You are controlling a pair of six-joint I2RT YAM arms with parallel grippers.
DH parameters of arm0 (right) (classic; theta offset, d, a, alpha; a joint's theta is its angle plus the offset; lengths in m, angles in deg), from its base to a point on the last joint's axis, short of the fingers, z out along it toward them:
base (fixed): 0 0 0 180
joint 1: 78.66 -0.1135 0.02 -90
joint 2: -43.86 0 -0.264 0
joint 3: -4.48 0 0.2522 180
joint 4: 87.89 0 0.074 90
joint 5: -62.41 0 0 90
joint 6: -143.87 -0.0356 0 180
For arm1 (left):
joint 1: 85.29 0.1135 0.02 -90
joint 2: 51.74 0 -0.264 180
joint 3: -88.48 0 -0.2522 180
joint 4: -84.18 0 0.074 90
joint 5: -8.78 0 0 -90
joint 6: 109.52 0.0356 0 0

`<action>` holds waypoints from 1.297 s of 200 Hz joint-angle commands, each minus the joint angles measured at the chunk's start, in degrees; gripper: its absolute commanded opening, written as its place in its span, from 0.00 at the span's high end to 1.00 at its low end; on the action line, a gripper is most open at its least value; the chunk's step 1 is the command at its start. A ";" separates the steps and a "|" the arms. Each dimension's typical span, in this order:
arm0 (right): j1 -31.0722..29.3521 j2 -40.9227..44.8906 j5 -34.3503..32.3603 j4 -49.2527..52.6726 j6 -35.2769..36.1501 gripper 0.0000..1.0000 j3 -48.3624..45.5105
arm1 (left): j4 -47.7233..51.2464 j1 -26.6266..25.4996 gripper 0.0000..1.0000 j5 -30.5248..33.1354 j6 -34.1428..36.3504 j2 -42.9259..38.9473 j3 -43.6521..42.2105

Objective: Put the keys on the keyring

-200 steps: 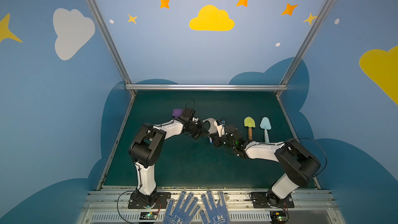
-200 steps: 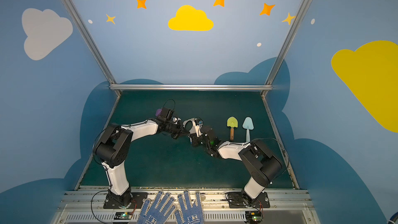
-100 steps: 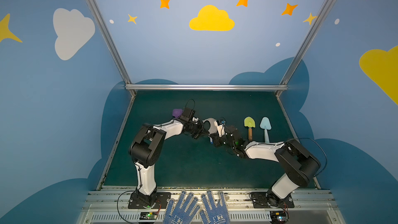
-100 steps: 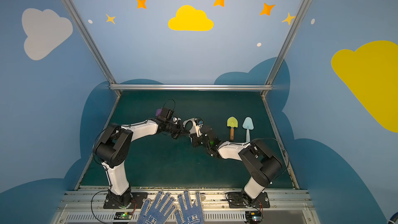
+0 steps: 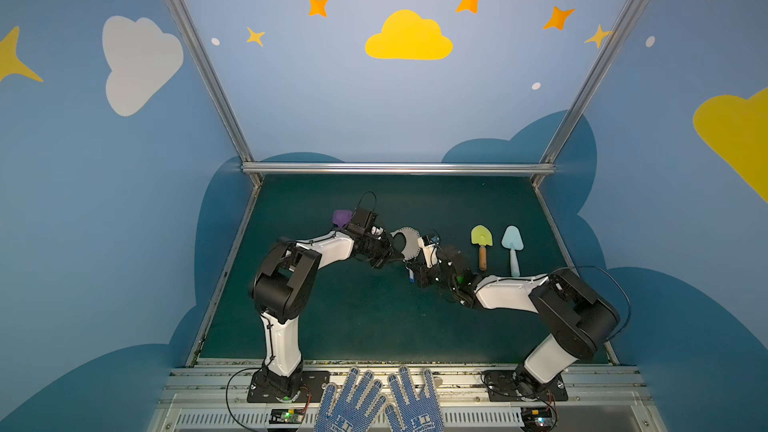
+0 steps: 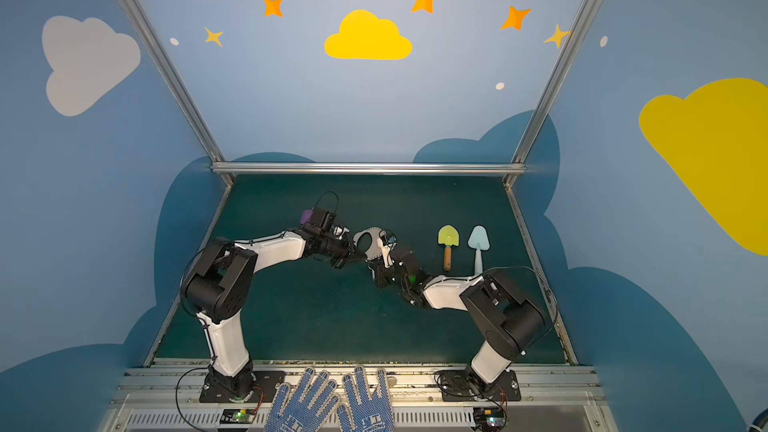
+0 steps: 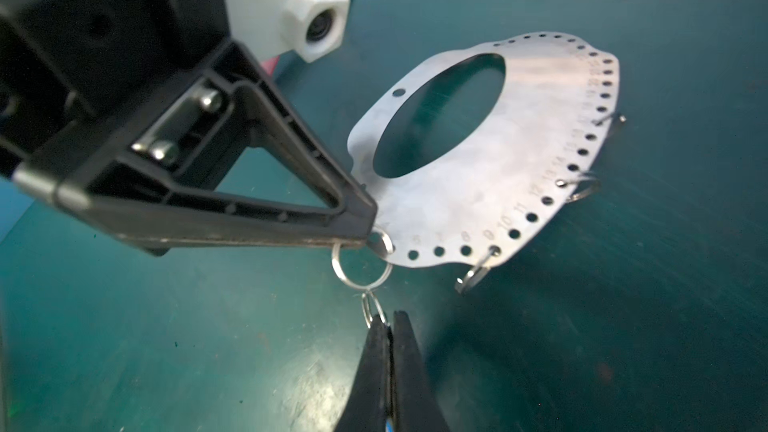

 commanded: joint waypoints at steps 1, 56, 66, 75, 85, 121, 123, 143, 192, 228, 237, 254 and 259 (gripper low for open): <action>0.72 0.89 -0.21 -0.93 -0.47 1.00 0.86 | -0.78 -0.04 0.96 -1.96 -0.11 0.41 -0.08; -0.46 0.88 2.77 -1.93 1.46 1.00 1.41 | -1.26 -0.01 0.96 -1.94 -0.54 0.70 -0.32; -0.75 0.97 2.78 -1.80 1.66 1.00 1.18 | -1.30 0.00 0.96 -1.96 -0.55 0.74 -0.21; -0.82 1.18 3.02 -2.26 1.60 1.00 0.50 | -1.30 0.07 0.96 -1.87 -0.55 0.83 -0.18; -0.80 1.39 3.19 -2.64 1.50 1.00 -0.12 | -1.27 0.04 0.96 -1.70 -0.55 0.74 -0.12; -1.06 2.02 4.69 -3.79 1.50 1.00 -1.27 | -1.37 0.22 0.96 -1.87 -0.55 0.83 -0.09; -1.05 2.02 4.71 -3.64 1.54 1.00 -1.20 | -1.39 0.21 0.96 -1.87 -0.57 0.83 -0.10; -1.12 1.85 3.46 -2.70 1.49 1.00 -0.32 | -1.52 0.08 0.96 -2.05 -0.55 0.79 -0.24; 0.19 0.94 0.76 -3.12 -0.90 1.00 0.84 | -1.39 0.14 0.96 -2.46 -0.32 0.13 -0.93; 0.12 1.57 1.29 -3.25 -0.33 1.00 1.19 | -1.83 -0.02 0.96 -3.19 -0.36 0.39 -1.55; 0.24 1.66 1.10 -3.35 -0.25 1.00 1.06 | -2.01 0.09 0.96 -3.27 -0.33 0.31 -1.67; 0.23 1.79 0.61 -3.51 -0.32 1.00 1.00 | -1.93 0.02 0.96 -3.39 -0.22 0.39 -1.63; 0.24 1.92 0.46 -3.53 -0.31 1.00 1.02 | -1.88 -0.02 0.96 -3.46 -0.20 0.39 -1.60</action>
